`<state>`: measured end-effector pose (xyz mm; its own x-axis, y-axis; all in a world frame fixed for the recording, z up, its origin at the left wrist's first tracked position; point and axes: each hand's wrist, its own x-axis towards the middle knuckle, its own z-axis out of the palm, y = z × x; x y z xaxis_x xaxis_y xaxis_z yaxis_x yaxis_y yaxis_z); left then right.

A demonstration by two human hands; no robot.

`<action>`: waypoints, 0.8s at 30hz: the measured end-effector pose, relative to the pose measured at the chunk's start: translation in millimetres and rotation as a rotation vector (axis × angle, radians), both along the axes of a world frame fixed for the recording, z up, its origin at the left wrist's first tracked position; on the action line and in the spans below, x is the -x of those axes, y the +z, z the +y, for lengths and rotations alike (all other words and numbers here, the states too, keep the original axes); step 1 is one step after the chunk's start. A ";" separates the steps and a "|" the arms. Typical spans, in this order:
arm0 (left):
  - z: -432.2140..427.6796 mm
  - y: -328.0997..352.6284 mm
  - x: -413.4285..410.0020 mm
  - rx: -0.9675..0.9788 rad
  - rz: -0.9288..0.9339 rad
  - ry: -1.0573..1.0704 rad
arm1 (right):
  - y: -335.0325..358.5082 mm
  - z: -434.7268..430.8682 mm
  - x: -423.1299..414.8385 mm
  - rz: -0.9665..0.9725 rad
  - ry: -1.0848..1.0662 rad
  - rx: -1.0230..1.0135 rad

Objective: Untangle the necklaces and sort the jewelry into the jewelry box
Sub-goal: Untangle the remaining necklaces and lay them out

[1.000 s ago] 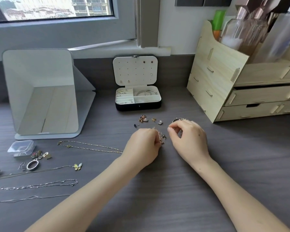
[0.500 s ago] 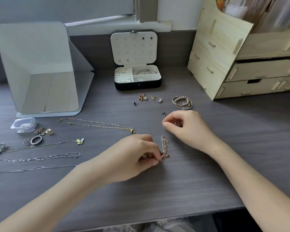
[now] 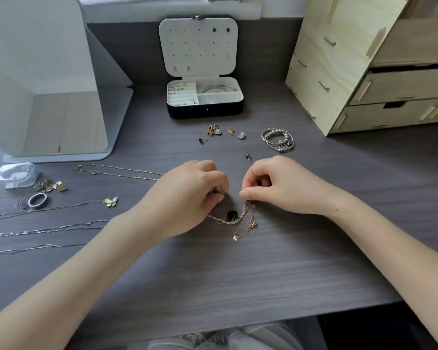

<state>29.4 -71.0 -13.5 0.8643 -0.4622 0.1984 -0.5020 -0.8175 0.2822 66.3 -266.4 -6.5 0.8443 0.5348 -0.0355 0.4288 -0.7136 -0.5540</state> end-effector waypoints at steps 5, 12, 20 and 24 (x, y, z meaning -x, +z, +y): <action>-3.2 -3.7 9.0 0.144 0.065 -0.012 | -0.9 -7.0 4.9 0.017 -0.040 -0.173; -2.0 -4.1 12.3 0.198 0.270 -0.048 | -7.9 -15.5 39.0 -0.093 0.108 0.019; 0.4 0.8 15.6 0.181 0.319 -0.008 | -2.3 -39.1 45.0 -0.001 0.109 -0.057; -2.2 1.7 17.0 0.179 0.339 0.028 | 5.5 -54.5 45.1 0.018 0.096 -0.047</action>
<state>12.4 -73.2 -11.7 0.9064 -0.4217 -0.0253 -0.3340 -0.7520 0.5682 21.1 -320.9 -1.1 0.7883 0.6149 -0.0232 0.4840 -0.6429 -0.5936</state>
